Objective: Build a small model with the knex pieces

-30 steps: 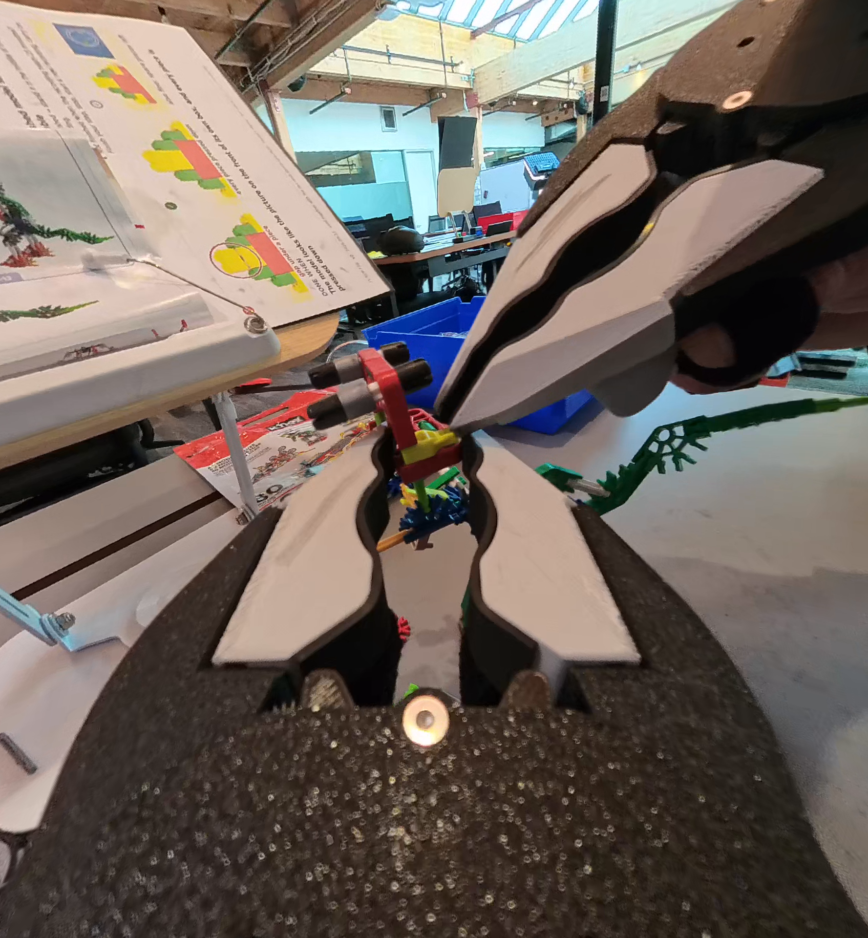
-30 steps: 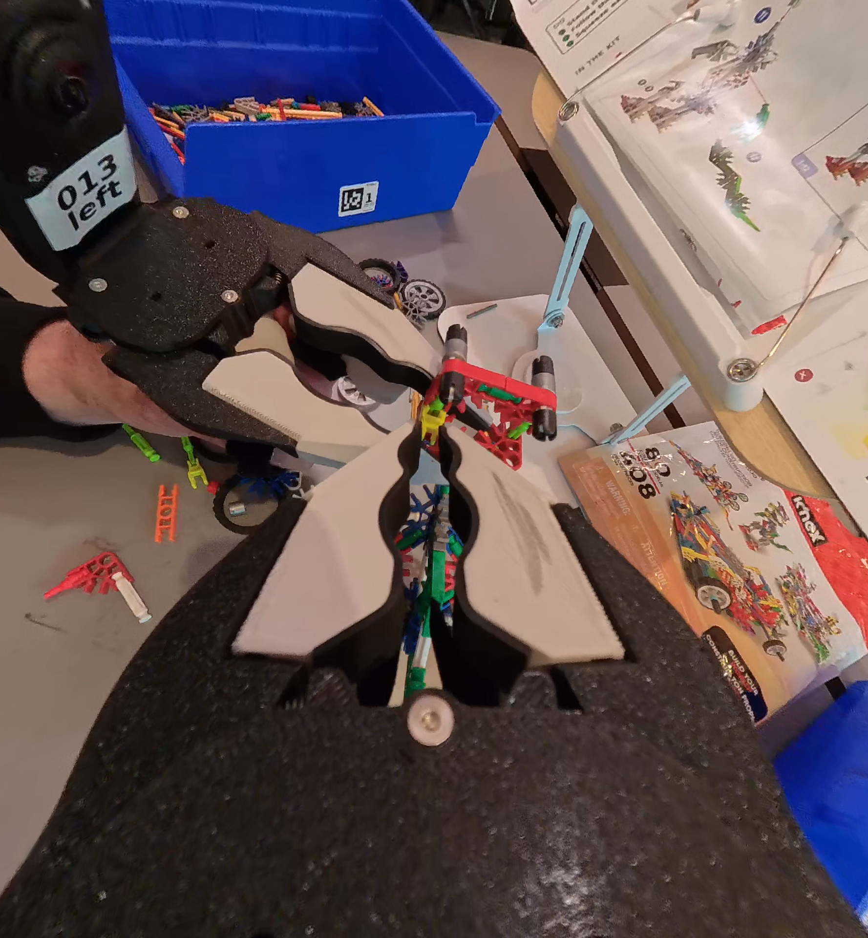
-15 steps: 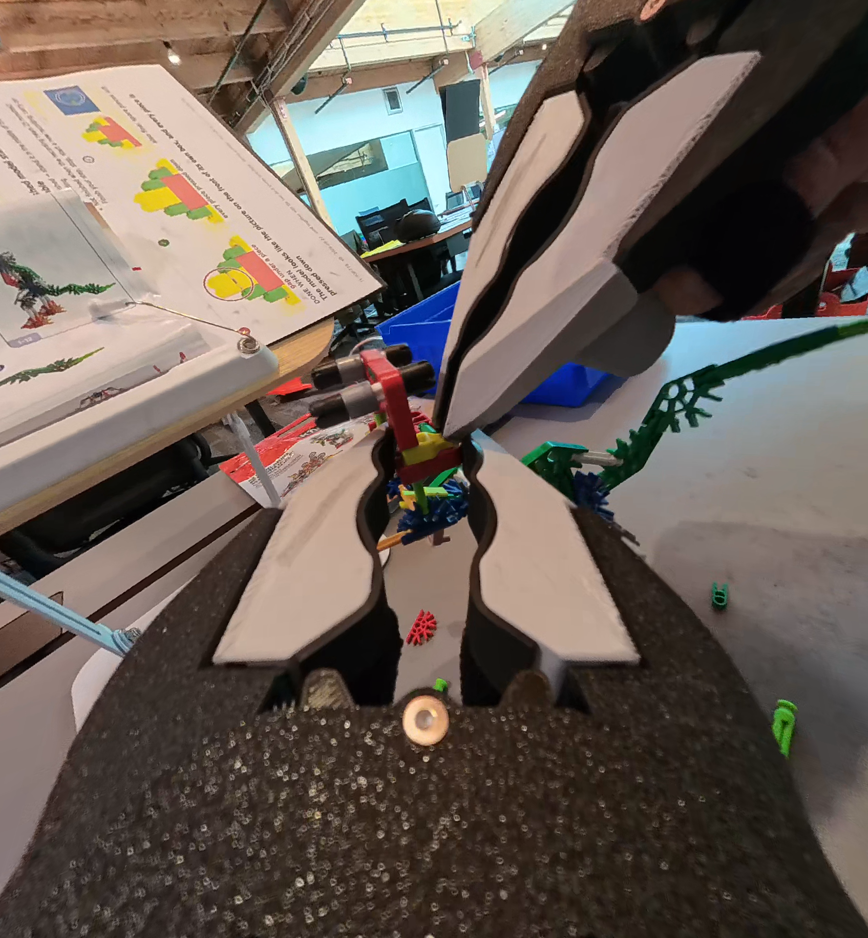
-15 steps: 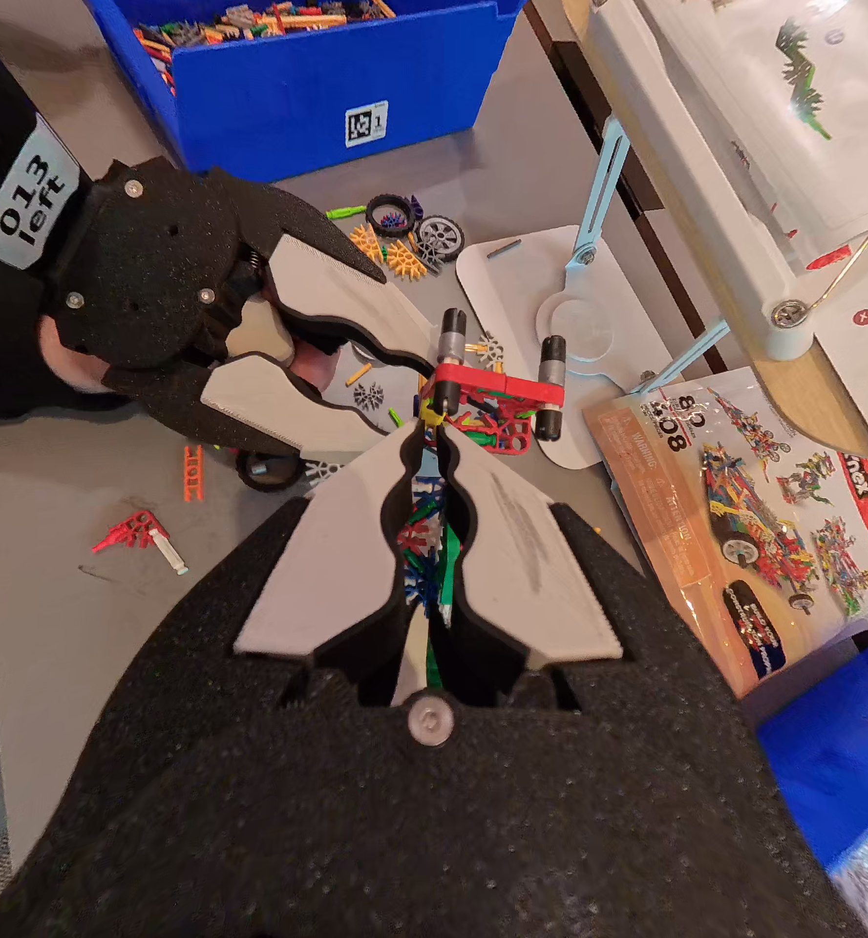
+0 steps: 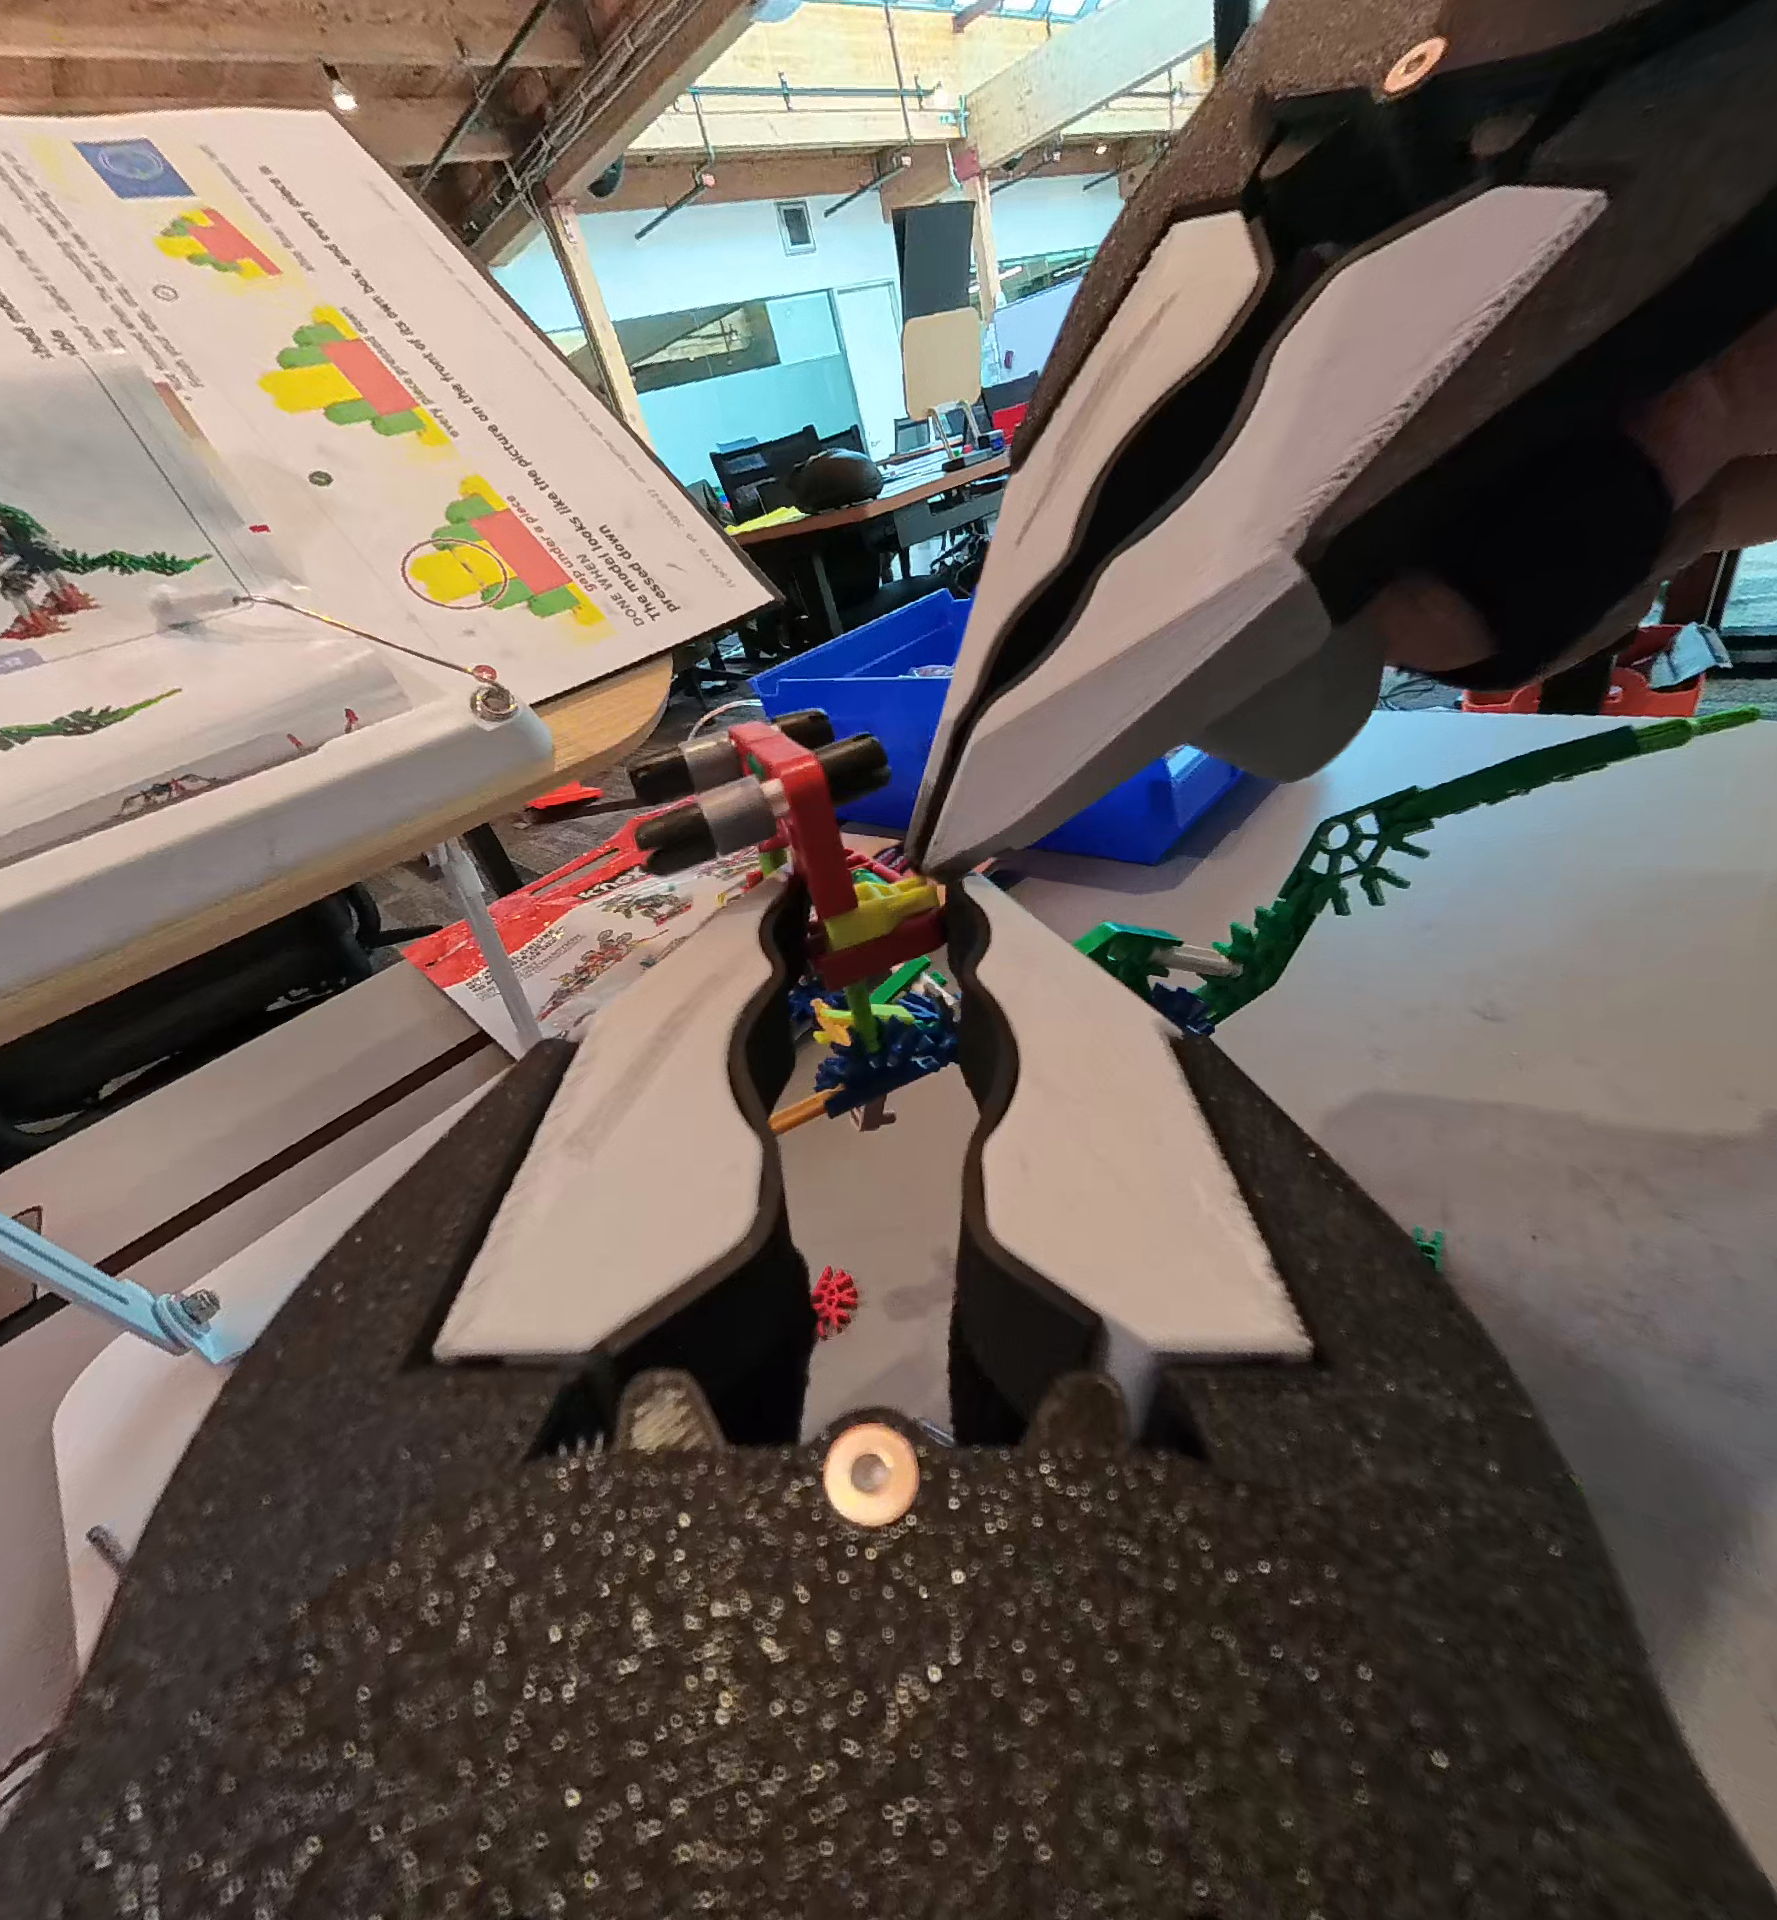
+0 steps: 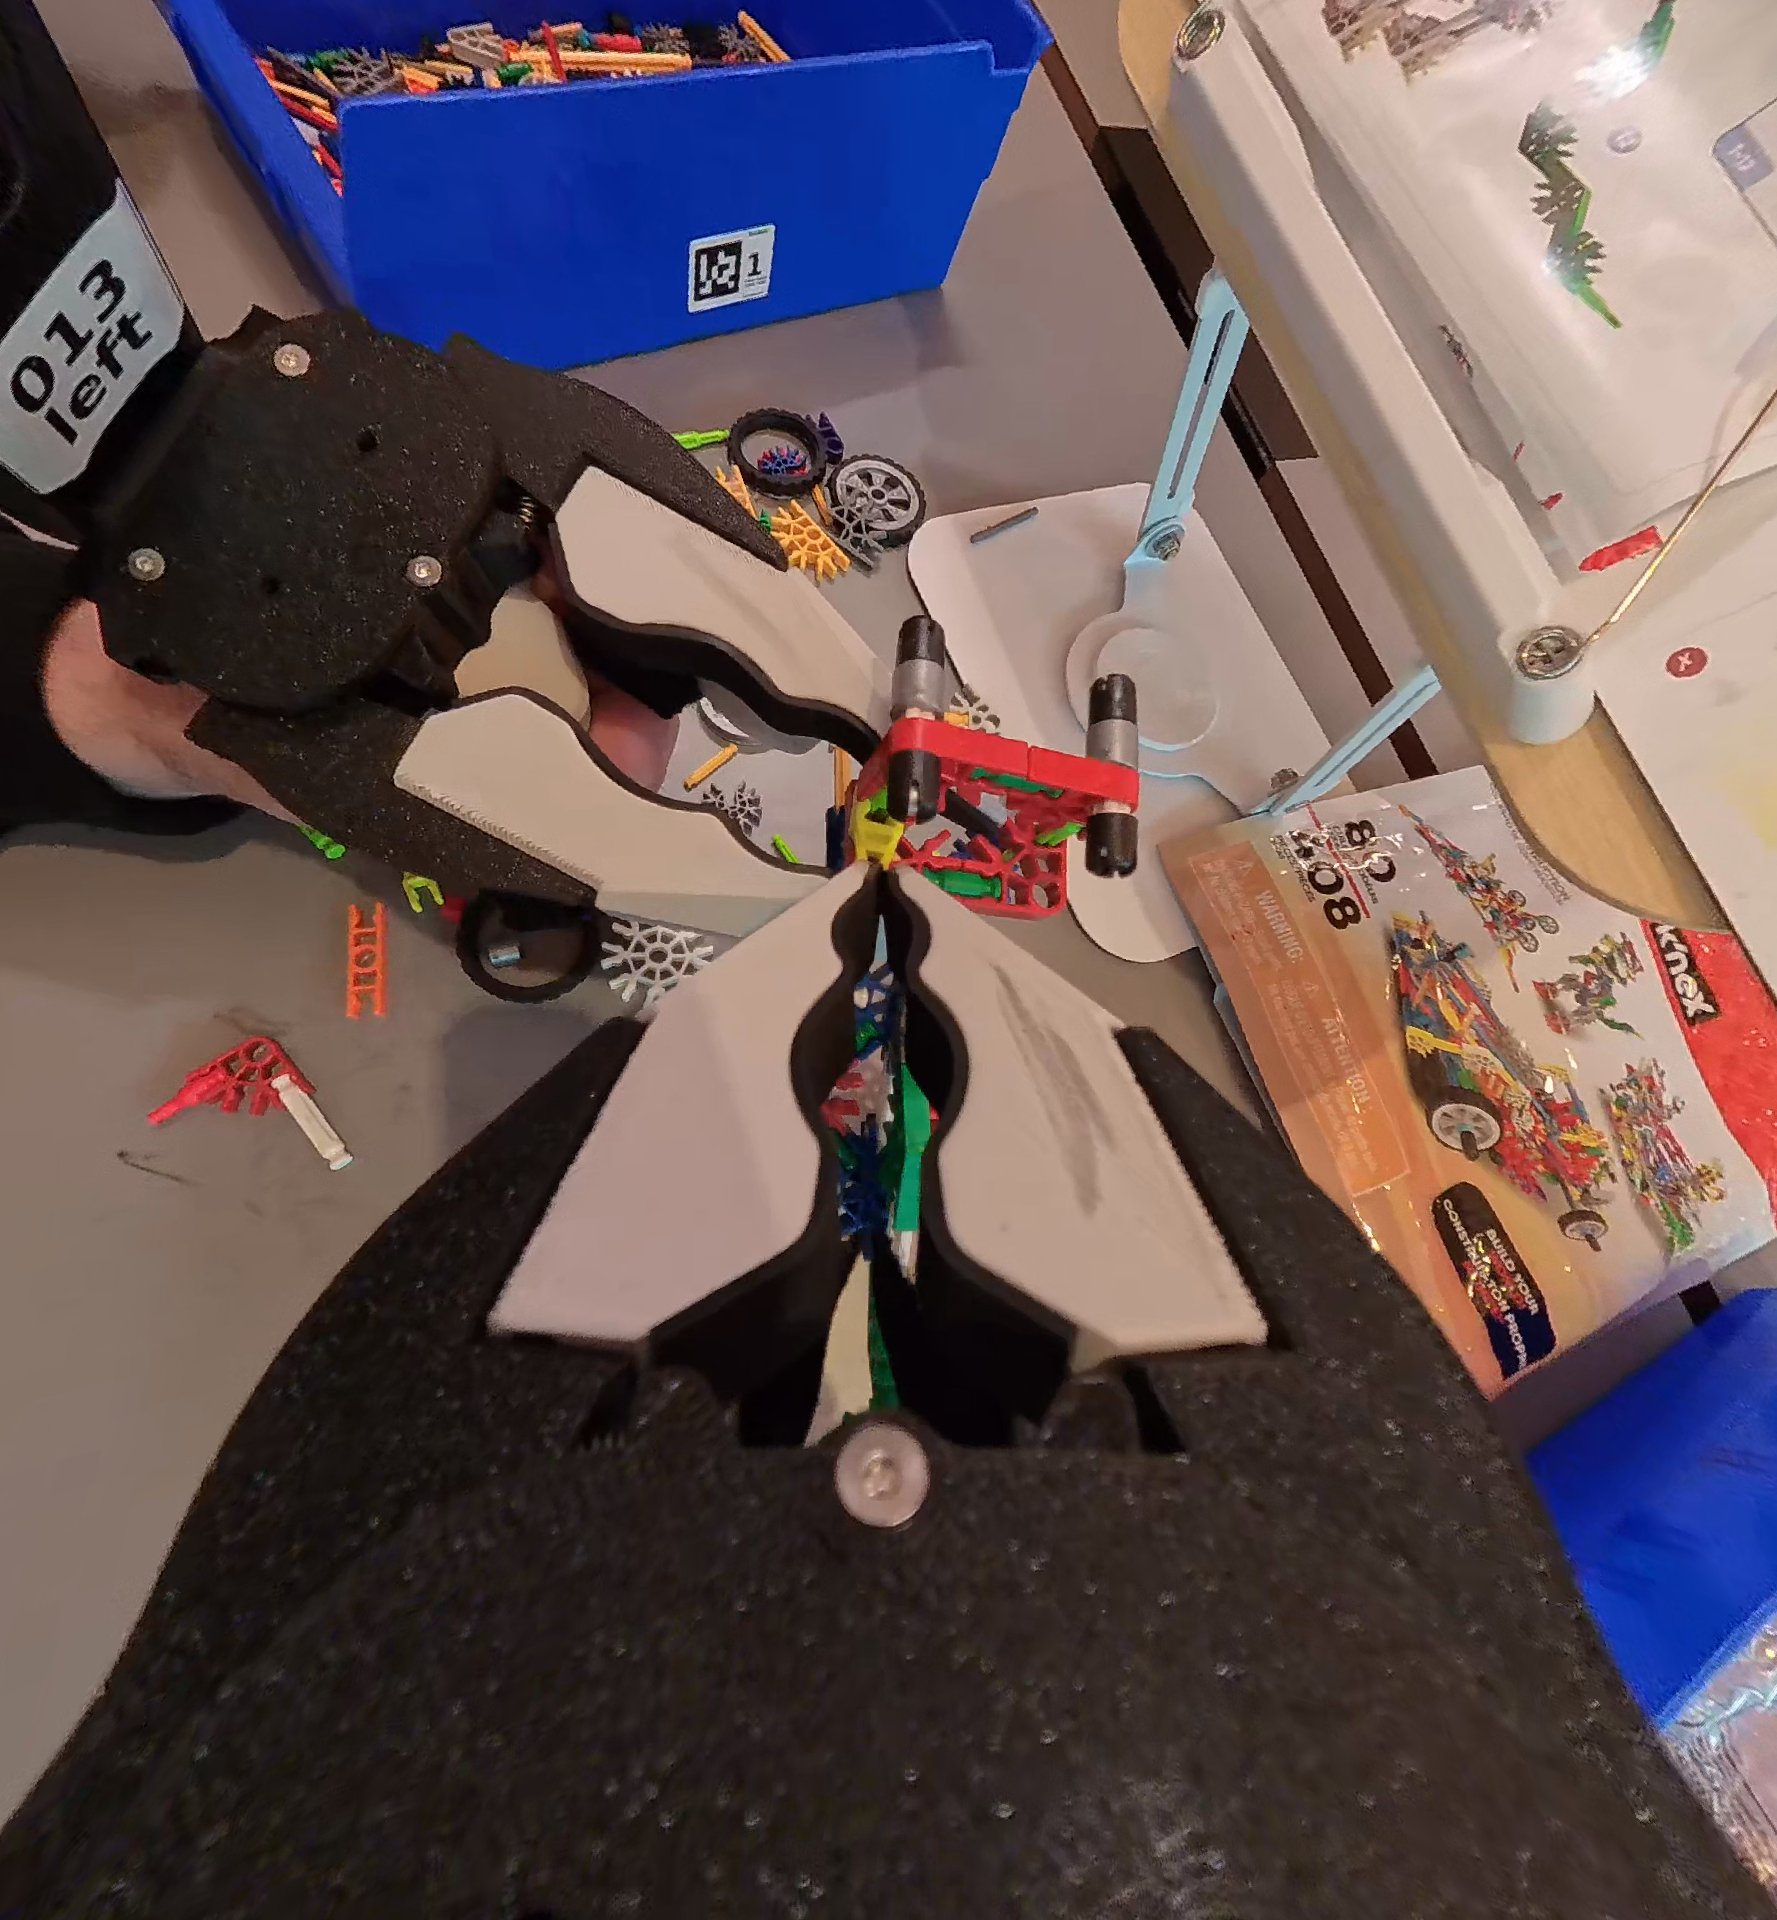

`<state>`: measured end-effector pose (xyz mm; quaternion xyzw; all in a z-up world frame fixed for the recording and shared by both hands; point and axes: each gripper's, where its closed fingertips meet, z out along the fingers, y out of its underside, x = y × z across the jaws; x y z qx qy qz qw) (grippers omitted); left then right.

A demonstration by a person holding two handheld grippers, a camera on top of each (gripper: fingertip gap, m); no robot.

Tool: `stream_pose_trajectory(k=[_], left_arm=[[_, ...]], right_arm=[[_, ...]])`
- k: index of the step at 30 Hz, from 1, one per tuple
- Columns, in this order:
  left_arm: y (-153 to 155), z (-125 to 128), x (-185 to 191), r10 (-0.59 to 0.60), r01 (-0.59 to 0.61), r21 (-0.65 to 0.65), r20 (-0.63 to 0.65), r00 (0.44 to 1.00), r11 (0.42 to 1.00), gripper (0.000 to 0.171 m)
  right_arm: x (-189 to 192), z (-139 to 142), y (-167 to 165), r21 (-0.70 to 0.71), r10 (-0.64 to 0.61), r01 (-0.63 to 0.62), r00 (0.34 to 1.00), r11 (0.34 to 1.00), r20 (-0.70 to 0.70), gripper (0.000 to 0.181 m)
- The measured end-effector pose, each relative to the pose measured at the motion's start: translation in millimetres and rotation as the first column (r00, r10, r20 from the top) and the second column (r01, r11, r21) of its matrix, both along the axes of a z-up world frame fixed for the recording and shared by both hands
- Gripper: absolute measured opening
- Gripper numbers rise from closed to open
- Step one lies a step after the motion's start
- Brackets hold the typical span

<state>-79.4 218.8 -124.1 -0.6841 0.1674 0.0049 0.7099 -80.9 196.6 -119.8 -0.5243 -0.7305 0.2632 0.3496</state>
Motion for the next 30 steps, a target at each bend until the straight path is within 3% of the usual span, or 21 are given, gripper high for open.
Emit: stream_pose_trajectory(k=[6, 9, 23, 30], left_arm=[[-1.0, -0.6, 2.4, -0.009, 0.009, 0.000, -0.020, 1.000, 1.000, 0.027], [-1.3, -2.5, 1.2, -0.012, 0.012, -0.015, -0.011, 1.000, 1.000, 0.040], [-2.5, -3.8, 3.3, -0.014, 0.014, -0.026, 0.005, 1.000, 1.000, 0.031], [-3.0, 1.3, 0.7, 0.001, 0.000, -0.010, 0.095, 0.996, 1.000, 0.030]], right_arm=[[2.3, -0.8, -0.2, -0.057, 0.019, -0.018, 1.000, 0.998, 0.018, 0.004], [1.5, 3.5, -2.6, -0.079, 0.026, -0.026, 1.000, 0.997, -0.004, 0.009], [-3.1, -4.7, -2.3, -0.033, 0.018, -0.019, 0.999, 0.999, -0.043, 0.003], [-7.2, 1.8, -3.9, -0.025, 0.019, -0.022, 0.995, 0.999, -0.102, 0.000]])
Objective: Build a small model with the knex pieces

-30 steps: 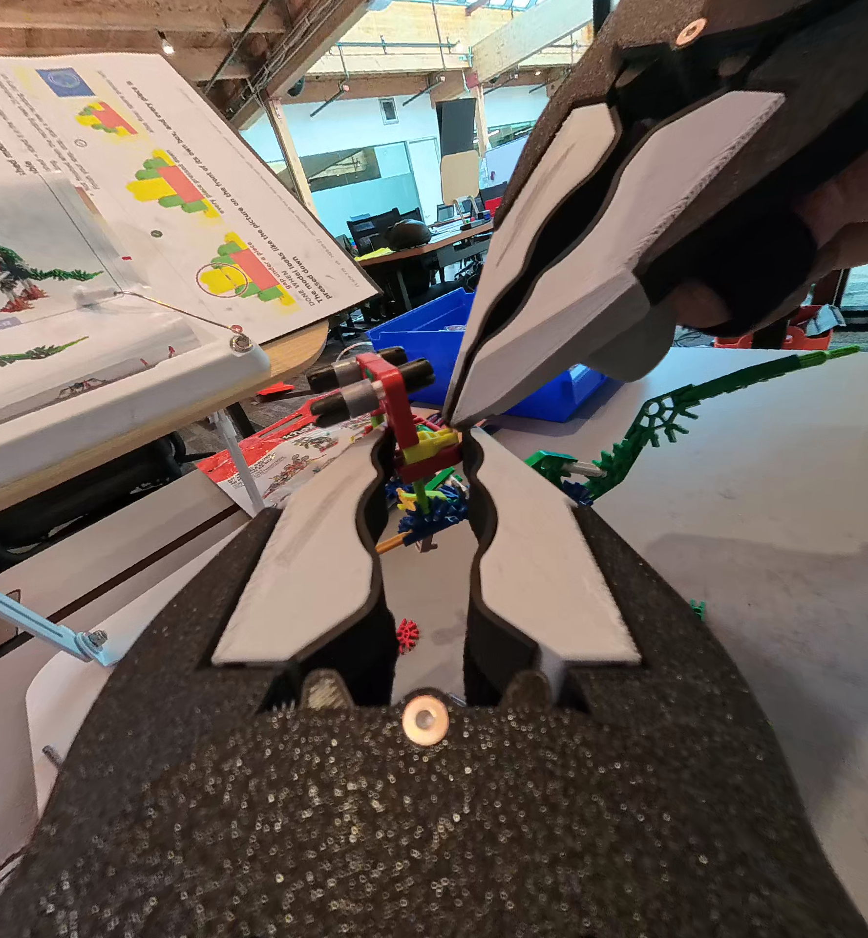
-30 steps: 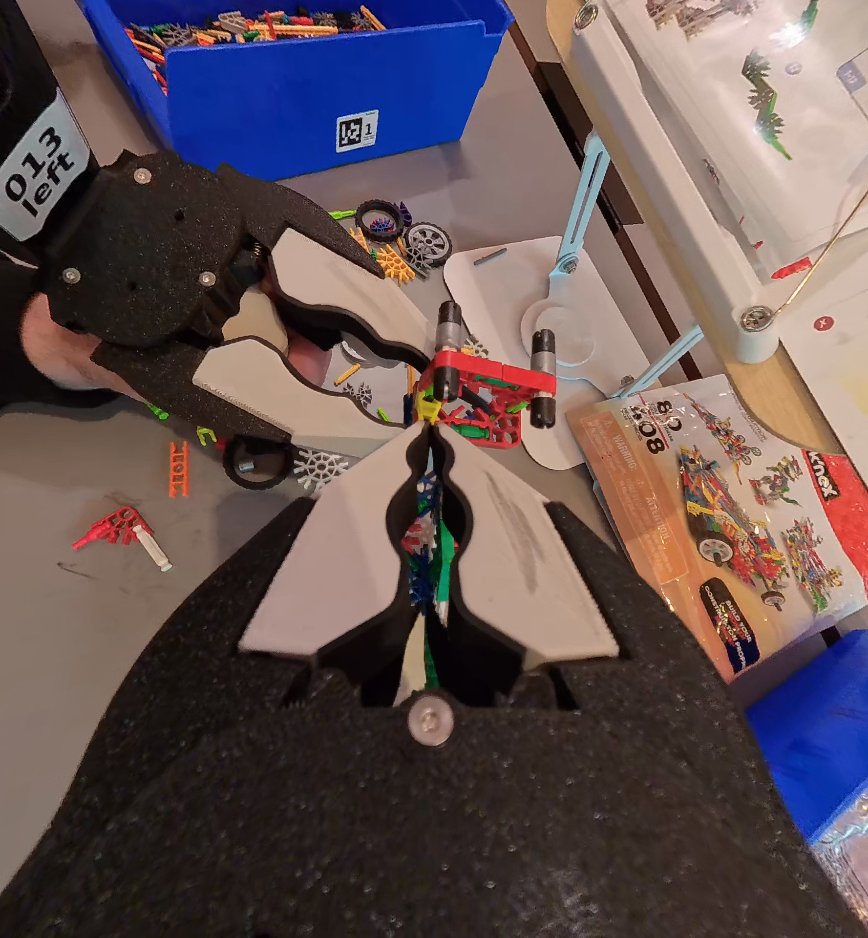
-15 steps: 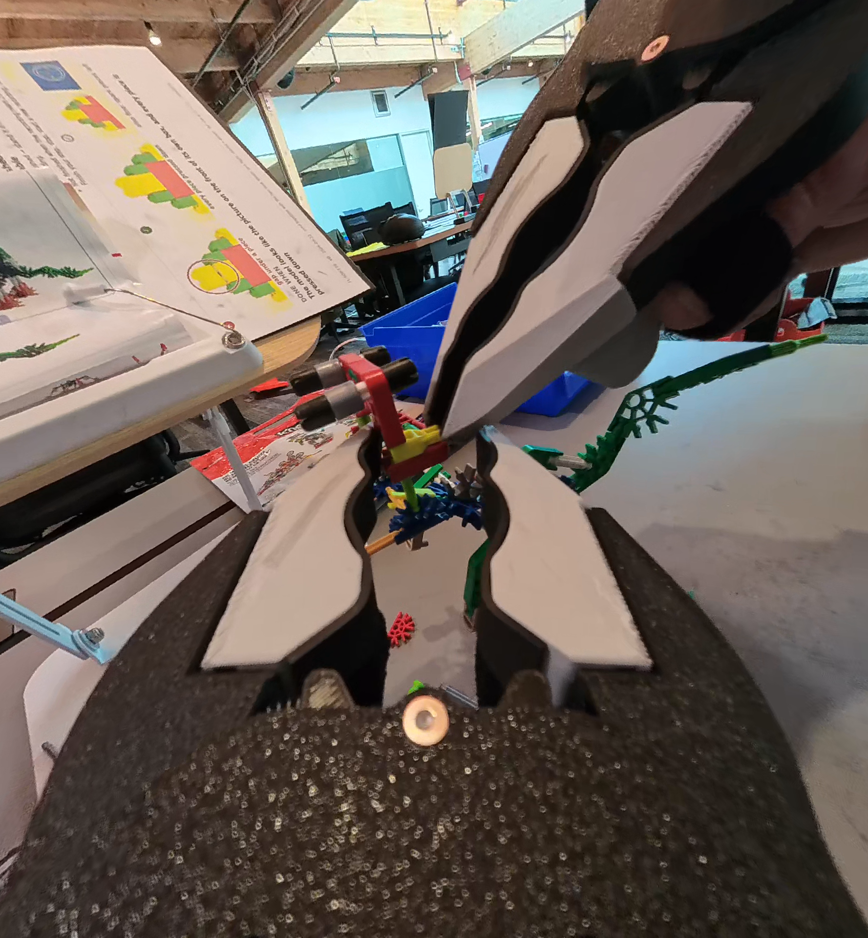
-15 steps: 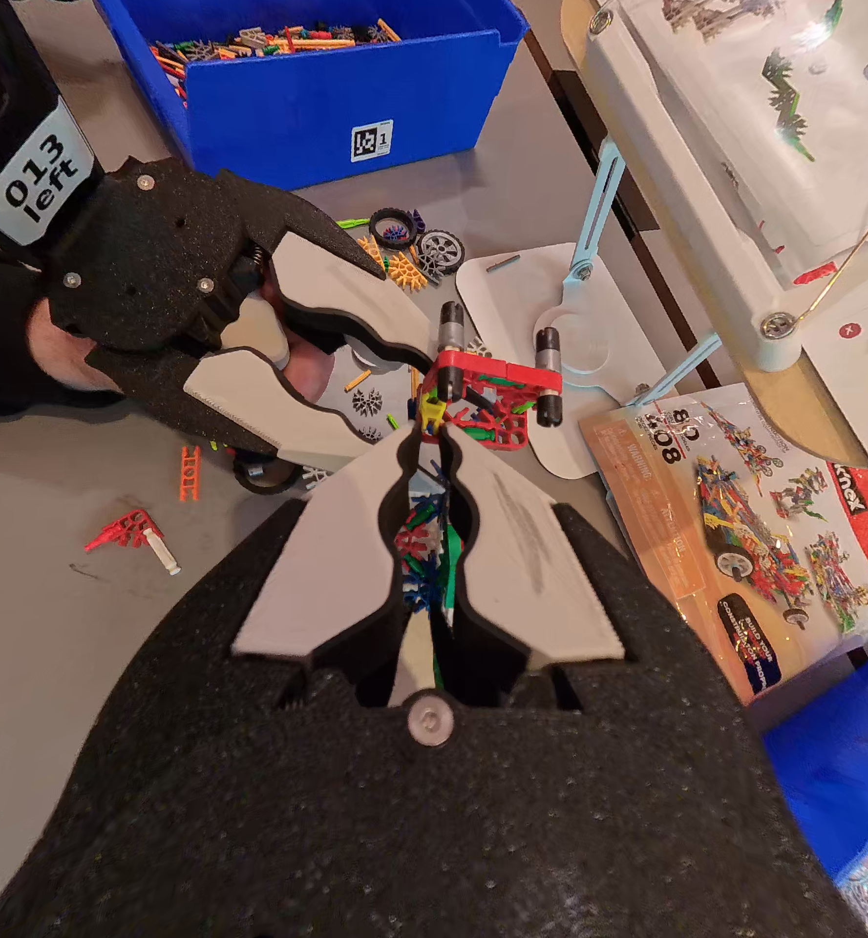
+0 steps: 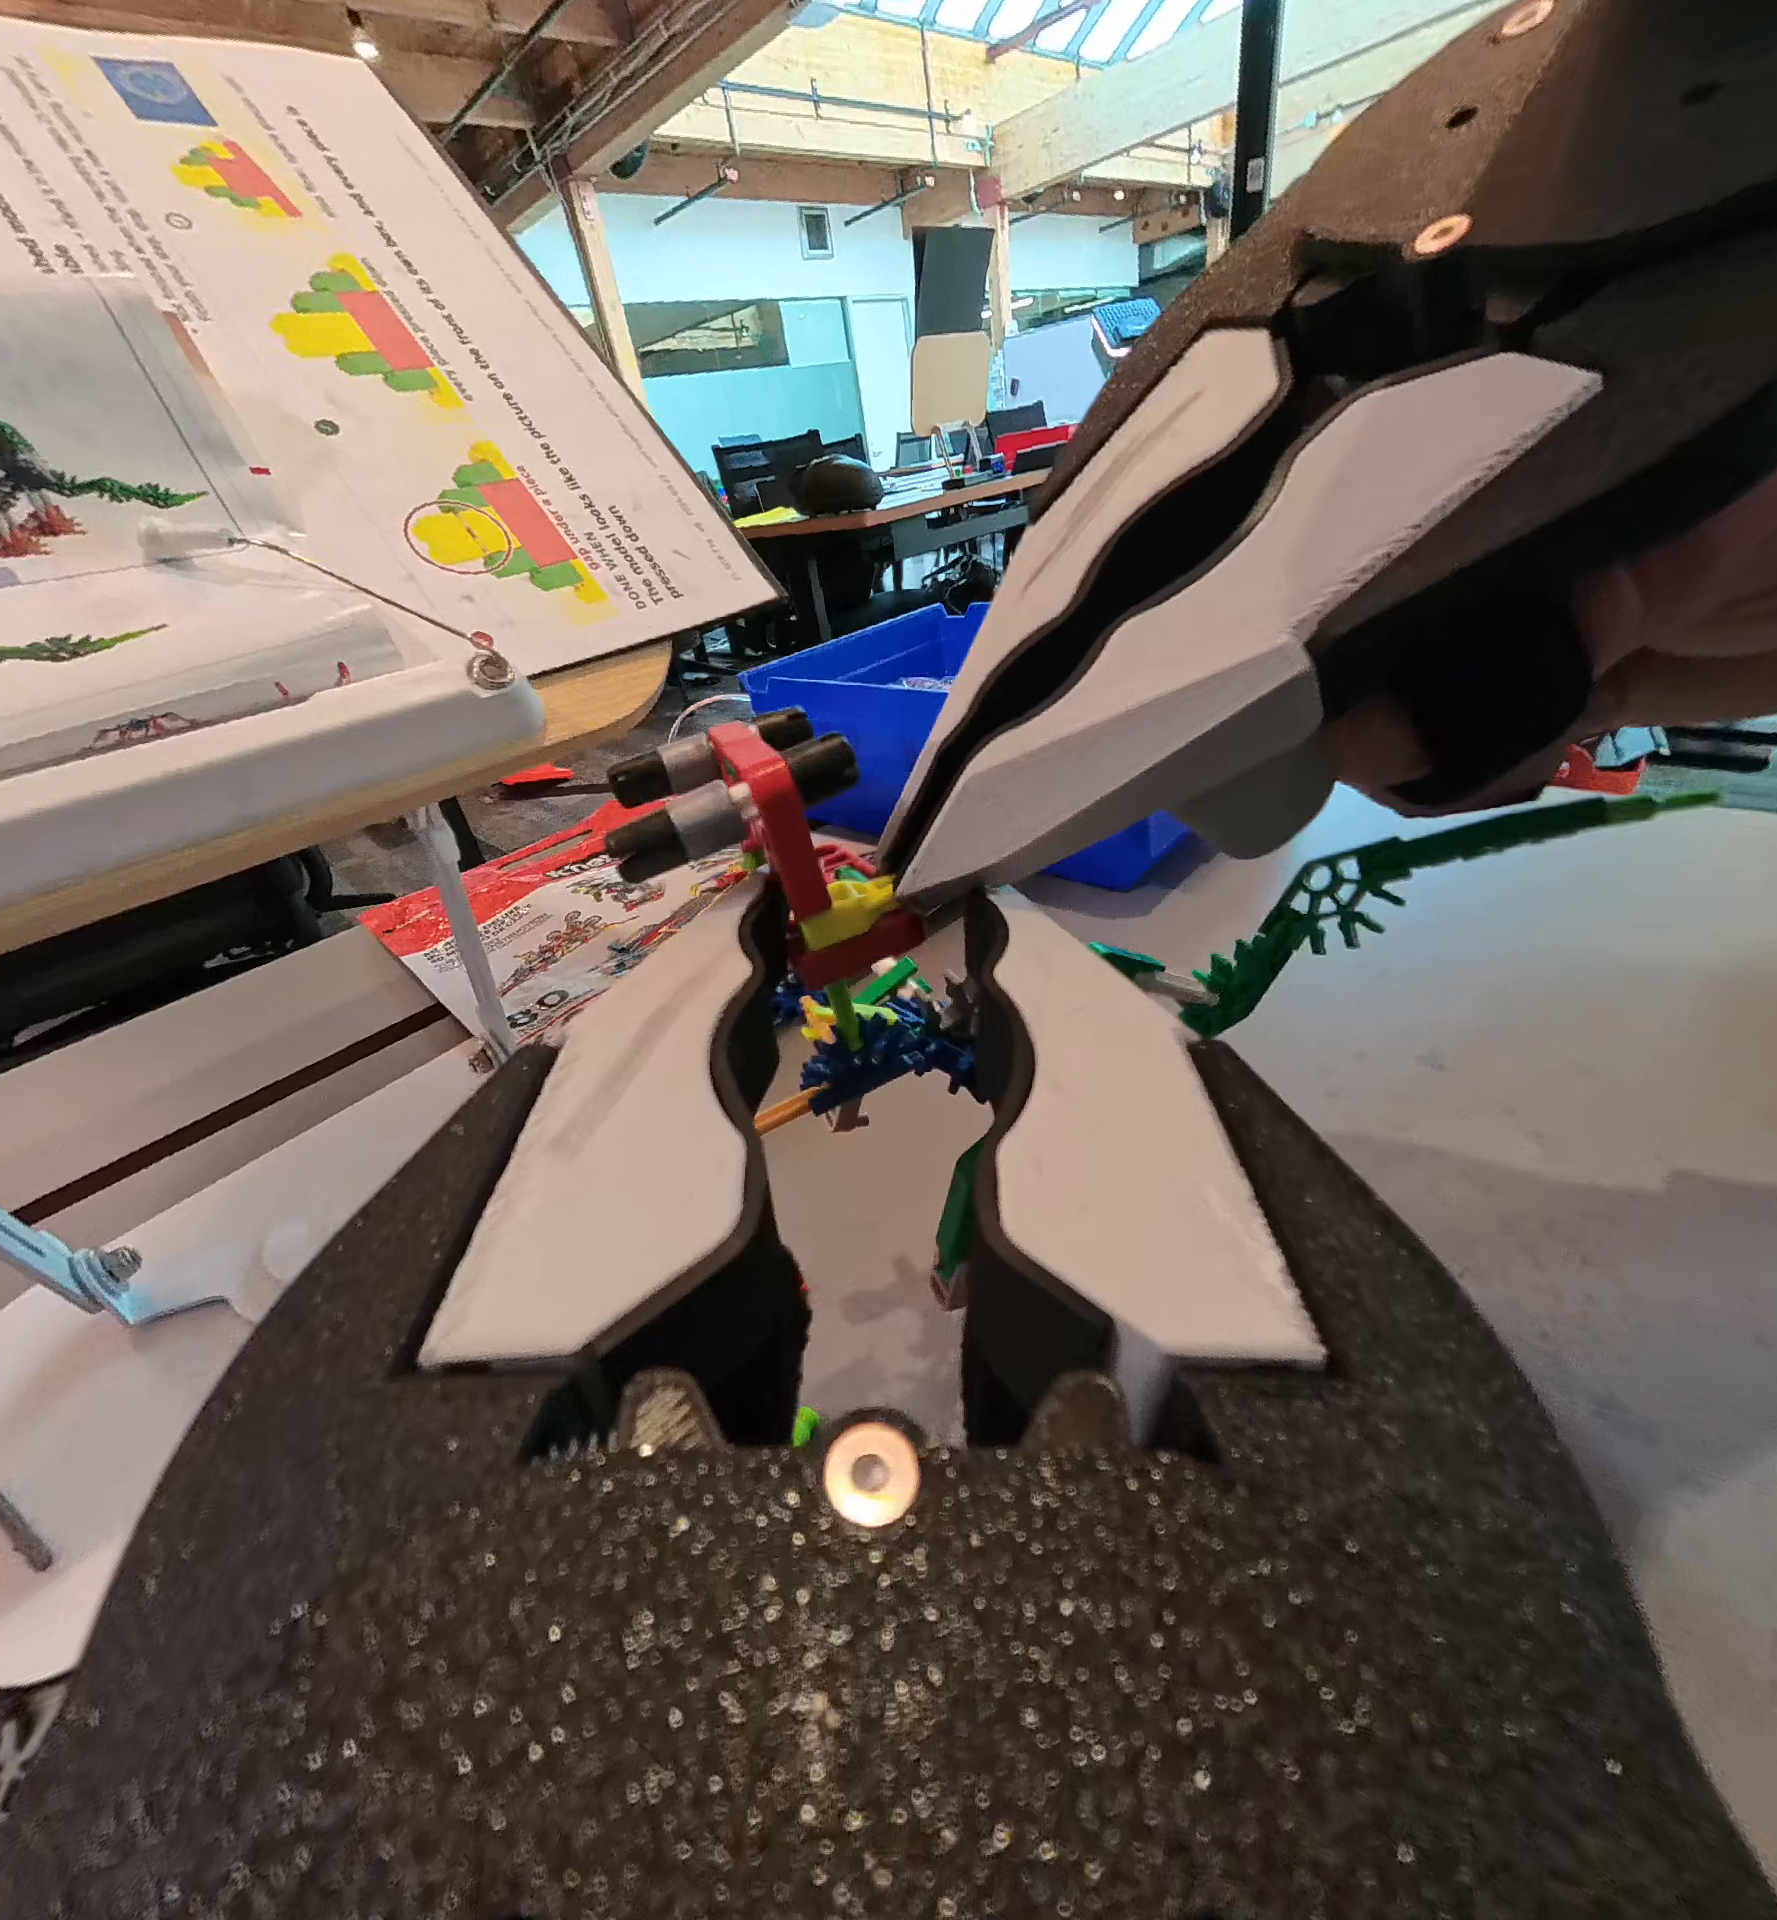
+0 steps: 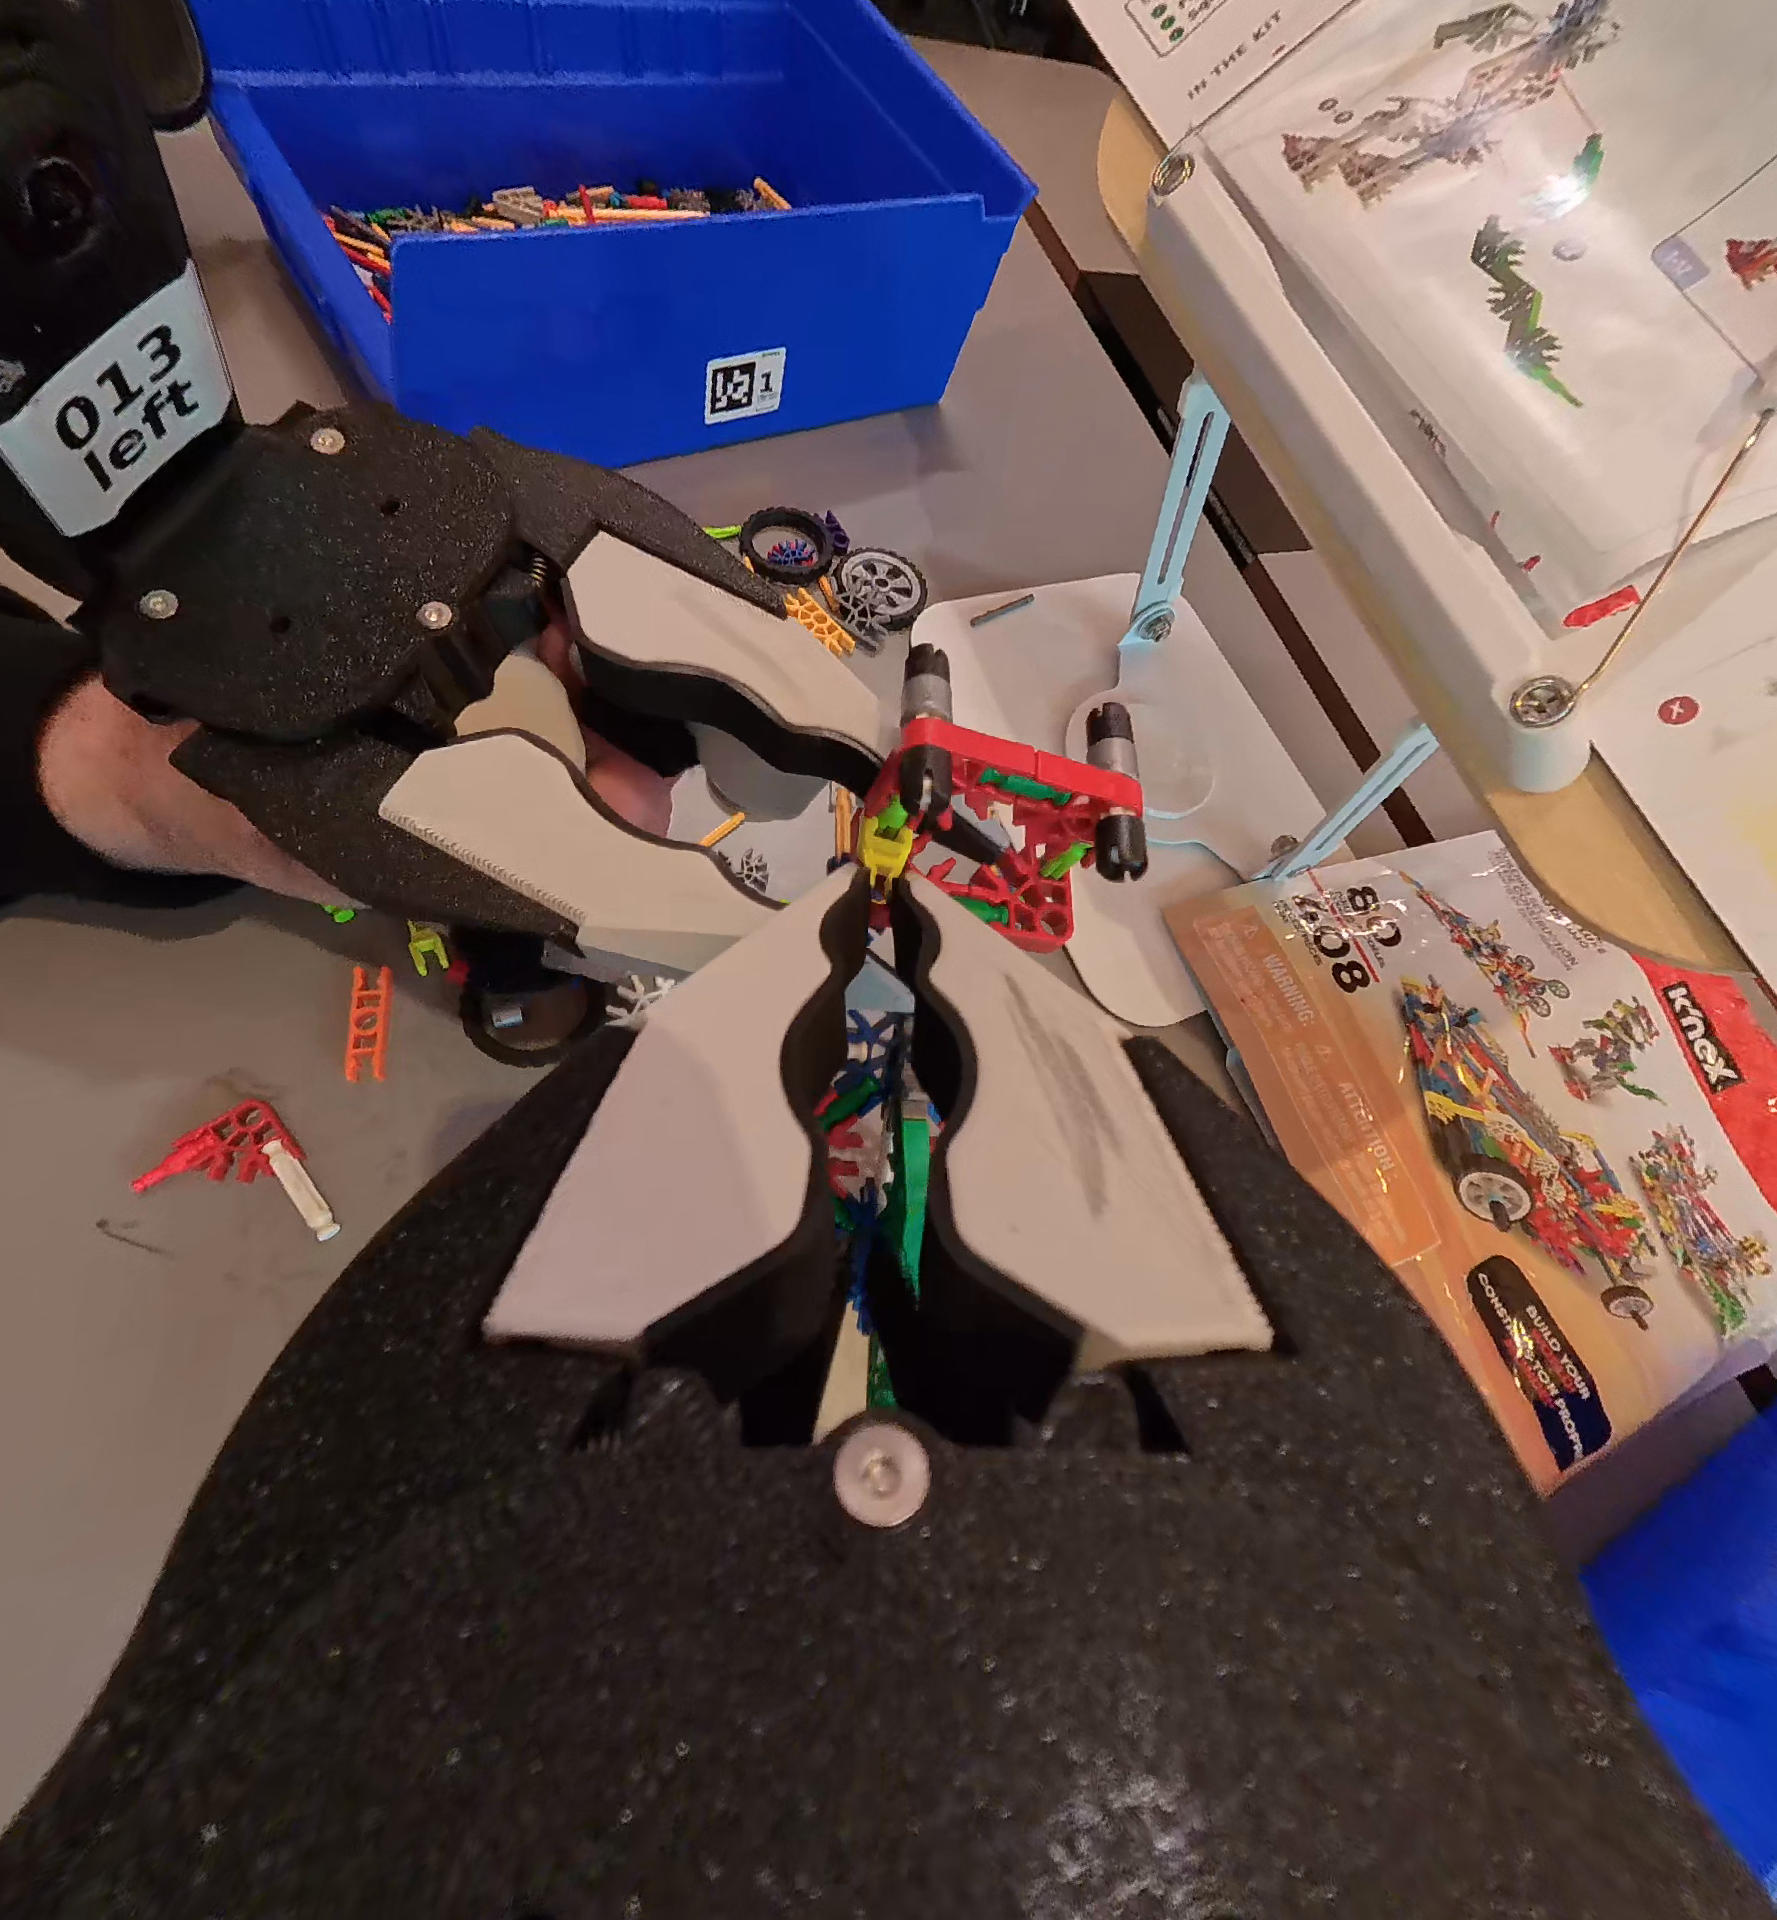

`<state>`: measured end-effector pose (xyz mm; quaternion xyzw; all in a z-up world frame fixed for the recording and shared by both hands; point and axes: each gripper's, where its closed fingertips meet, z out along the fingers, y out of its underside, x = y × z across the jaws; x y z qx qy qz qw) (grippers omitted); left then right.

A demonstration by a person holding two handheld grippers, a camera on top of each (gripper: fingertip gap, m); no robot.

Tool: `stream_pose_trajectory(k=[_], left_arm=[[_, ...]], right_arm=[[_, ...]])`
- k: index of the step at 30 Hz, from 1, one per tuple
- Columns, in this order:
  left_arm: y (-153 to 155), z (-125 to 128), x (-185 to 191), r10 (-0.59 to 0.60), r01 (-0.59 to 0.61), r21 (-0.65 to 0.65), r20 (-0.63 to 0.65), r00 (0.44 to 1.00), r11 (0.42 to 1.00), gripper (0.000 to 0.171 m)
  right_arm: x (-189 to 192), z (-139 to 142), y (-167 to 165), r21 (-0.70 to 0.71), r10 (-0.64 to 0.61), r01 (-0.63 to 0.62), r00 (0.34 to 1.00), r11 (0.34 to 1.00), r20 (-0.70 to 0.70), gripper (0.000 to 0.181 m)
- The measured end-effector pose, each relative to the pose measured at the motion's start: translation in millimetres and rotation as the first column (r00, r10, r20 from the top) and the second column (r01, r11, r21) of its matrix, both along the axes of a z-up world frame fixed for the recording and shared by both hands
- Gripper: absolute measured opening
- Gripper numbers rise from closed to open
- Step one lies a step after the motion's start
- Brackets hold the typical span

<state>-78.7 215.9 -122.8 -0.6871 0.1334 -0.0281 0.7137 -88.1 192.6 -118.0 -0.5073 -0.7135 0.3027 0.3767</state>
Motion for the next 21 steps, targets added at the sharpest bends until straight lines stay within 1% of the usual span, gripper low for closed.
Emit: stream_pose_trajectory(k=[3, 7, 10, 12, 16, 21], left_arm=[[-0.1, 1.9, -1.6, 0.003, -0.004, 0.008, 0.043, 0.999, 1.000, 0.028], [0.5, 1.5, -3.2, 0.008, -0.009, 0.006, 0.068, 0.998, 1.000, 0.023], [2.1, 2.8, -6.2, 0.031, -0.032, 0.006, 0.098, 0.995, 0.999, 0.022], [1.7, 3.6, -5.0, 0.035, -0.037, 0.015, 0.068, 0.997, 0.999, 0.022], [2.8, 4.1, -2.5, 0.033, -0.034, 0.009, 0.077, 0.996, 0.999, 0.021], [3.5, 4.1, -4.9, 0.068, -0.069, 0.007, 0.048, 0.996, 0.998, 0.021]], right_arm=[[-2.3, 2.7, -1.8, 0.001, 0.004, -0.004, 1.000, 1.000, -0.021, 0.000], [-4.1, 2.0, -7.4, -0.008, 0.026, -0.026, 1.000, 1.000, -0.014, 0.000], [-6.1, 2.0, -5.6, 0.030, 0.005, -0.005, 1.000, 1.000, -0.004, 0.000], [-3.9, 2.7, -6.3, 0.023, 0.005, -0.004, 1.000, 1.000, -0.007, 0.000], [-2.2, 3.2, -4.9, 0.044, -0.020, 0.020, 1.000, 0.999, -0.005, 0.000], [-4.0, 2.7, -4.0, 0.060, -0.043, 0.043, 0.999, 0.997, 0.002, 0.000]])
